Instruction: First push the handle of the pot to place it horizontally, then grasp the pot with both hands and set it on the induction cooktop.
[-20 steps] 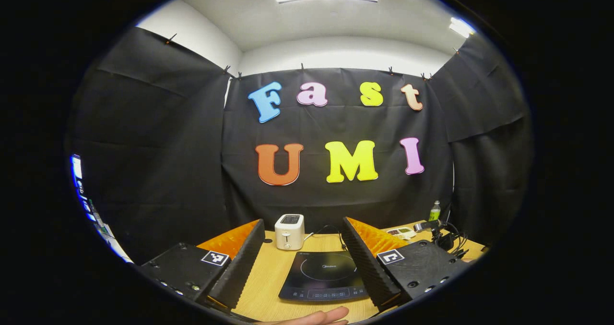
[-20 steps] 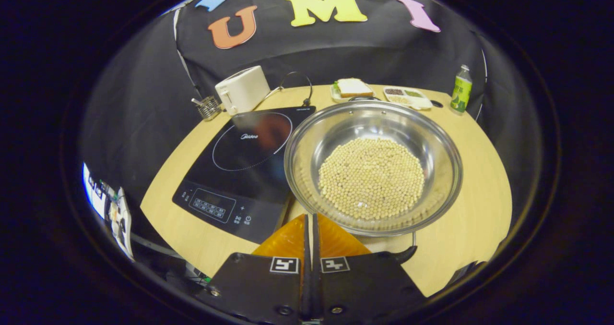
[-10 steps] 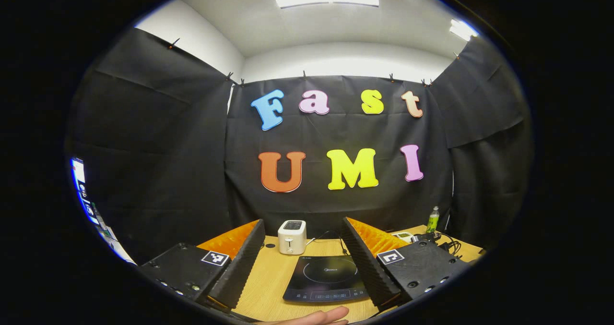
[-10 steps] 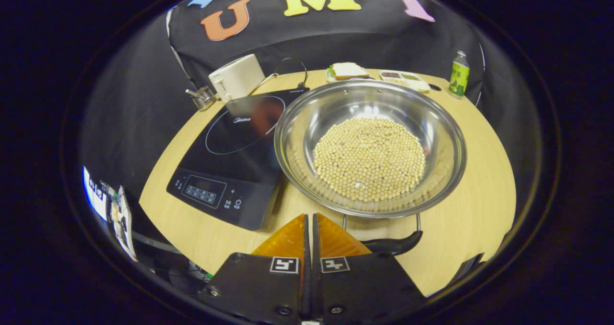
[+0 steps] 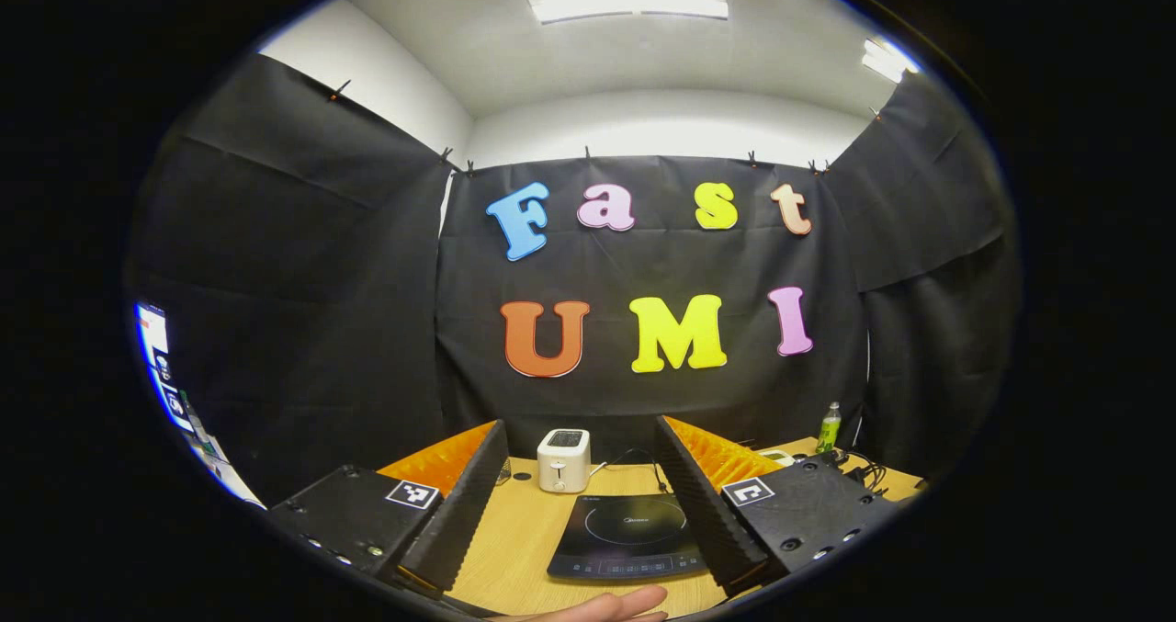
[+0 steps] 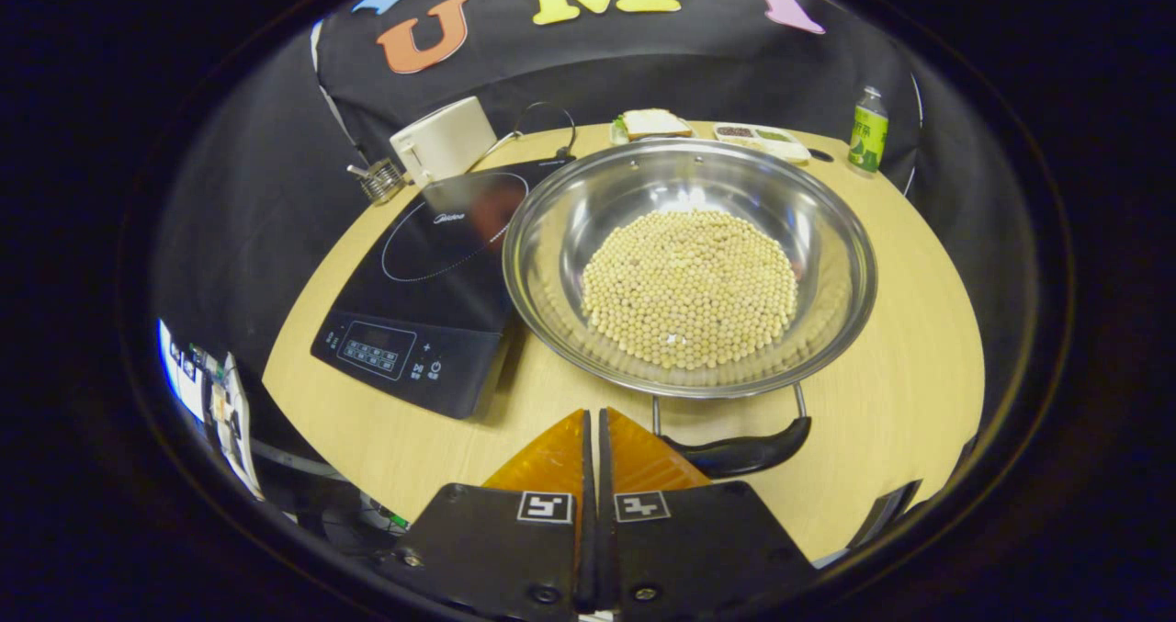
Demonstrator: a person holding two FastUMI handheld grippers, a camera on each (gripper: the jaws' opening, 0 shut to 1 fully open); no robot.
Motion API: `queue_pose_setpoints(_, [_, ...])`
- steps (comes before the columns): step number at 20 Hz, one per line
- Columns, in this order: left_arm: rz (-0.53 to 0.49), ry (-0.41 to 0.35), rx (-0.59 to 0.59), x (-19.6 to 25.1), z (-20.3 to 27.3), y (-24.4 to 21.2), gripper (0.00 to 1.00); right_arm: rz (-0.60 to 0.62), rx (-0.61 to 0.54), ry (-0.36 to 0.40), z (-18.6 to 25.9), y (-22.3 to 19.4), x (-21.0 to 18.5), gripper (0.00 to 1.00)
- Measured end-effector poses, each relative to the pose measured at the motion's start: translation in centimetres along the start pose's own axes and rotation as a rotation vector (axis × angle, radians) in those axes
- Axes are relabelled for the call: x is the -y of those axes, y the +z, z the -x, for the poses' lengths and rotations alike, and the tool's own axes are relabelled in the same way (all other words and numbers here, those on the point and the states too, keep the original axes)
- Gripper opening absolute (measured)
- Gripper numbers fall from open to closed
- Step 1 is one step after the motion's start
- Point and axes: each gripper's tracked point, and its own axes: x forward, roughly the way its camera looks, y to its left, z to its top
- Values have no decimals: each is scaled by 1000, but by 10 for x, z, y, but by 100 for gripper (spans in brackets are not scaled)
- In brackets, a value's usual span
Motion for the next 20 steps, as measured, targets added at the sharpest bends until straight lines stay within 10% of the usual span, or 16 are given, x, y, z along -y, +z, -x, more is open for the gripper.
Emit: queue_pose_setpoints(20, [30, -33, 0, 22, -9, -5, 96, 83, 34, -62, 10, 6, 72, 4])
